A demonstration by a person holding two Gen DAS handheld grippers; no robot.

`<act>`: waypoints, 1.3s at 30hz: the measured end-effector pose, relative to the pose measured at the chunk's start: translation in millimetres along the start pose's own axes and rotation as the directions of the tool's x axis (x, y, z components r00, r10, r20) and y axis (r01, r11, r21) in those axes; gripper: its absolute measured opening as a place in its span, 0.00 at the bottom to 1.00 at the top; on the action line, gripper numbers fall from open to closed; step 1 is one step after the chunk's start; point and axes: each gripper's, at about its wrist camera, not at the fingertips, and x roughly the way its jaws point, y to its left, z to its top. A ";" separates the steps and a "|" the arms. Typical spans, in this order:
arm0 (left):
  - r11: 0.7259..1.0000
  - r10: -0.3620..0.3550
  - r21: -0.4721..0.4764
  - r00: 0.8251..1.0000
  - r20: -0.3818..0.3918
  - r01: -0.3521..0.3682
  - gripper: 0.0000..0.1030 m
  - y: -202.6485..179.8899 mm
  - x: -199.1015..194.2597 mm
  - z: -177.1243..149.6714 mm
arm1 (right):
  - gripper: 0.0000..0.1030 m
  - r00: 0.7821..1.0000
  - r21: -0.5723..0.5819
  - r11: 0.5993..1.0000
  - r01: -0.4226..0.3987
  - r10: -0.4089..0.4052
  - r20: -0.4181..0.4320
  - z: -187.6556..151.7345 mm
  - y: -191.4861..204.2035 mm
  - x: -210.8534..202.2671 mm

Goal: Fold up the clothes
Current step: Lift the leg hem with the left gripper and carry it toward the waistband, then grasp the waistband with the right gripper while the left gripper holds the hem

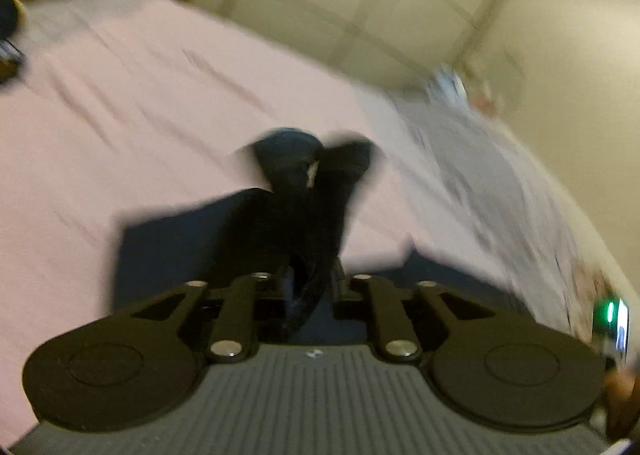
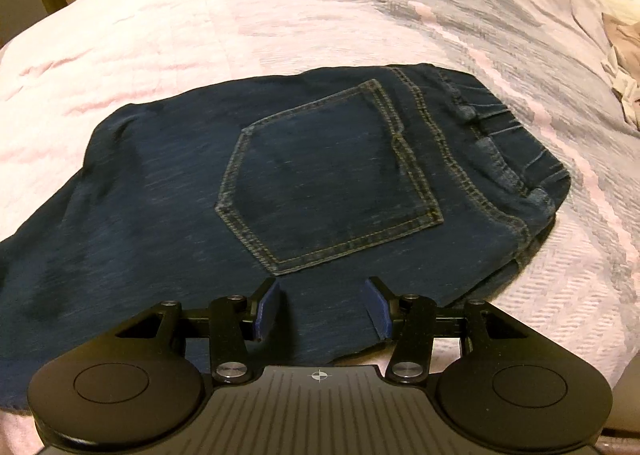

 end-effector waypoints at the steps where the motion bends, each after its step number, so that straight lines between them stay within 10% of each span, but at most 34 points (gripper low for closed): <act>1: 1.000 -0.005 0.023 0.998 -0.059 0.006 0.21 -8.4 13.4 -10.1 | 0.49 1.000 0.000 1.000 0.001 -0.001 0.001 -0.2 -1.5 0.0; 10: 0.986 -0.081 0.121 0.969 -0.233 0.112 0.20 -20.2 11.3 -26.5 | 0.49 1.000 0.002 1.000 0.021 -0.021 0.012 -2.9 -7.6 -4.6; 16: 0.999 0.034 0.018 0.989 -0.147 -0.032 0.20 20.3 -6.4 -4.5 | 0.49 0.997 0.076 0.995 -0.061 0.058 0.047 -10.1 -2.6 -11.7; 22: 0.992 0.123 0.010 0.957 -0.262 -0.125 0.15 41.2 17.8 -6.1 | 0.49 0.971 0.169 0.956 -0.238 0.234 0.042 -23.0 9.8 -17.3; 26: 0.994 0.108 0.034 0.964 -0.244 -0.103 0.15 39.1 4.1 5.9 | 0.49 0.919 0.226 0.893 -0.389 0.394 0.025 -30.1 27.0 -18.7; 35: 0.984 0.177 0.046 0.936 -0.304 -0.171 0.15 73.3 -20.2 20.9 | 0.58 0.725 0.502 0.635 -0.587 0.688 -0.021 -54.8 72.9 11.6; 39: 0.987 0.161 0.021 0.938 -0.308 -0.162 0.15 84.5 -24.9 21.7 | 0.59 0.698 0.546 0.589 -0.595 0.716 -0.012 -58.3 90.5 23.3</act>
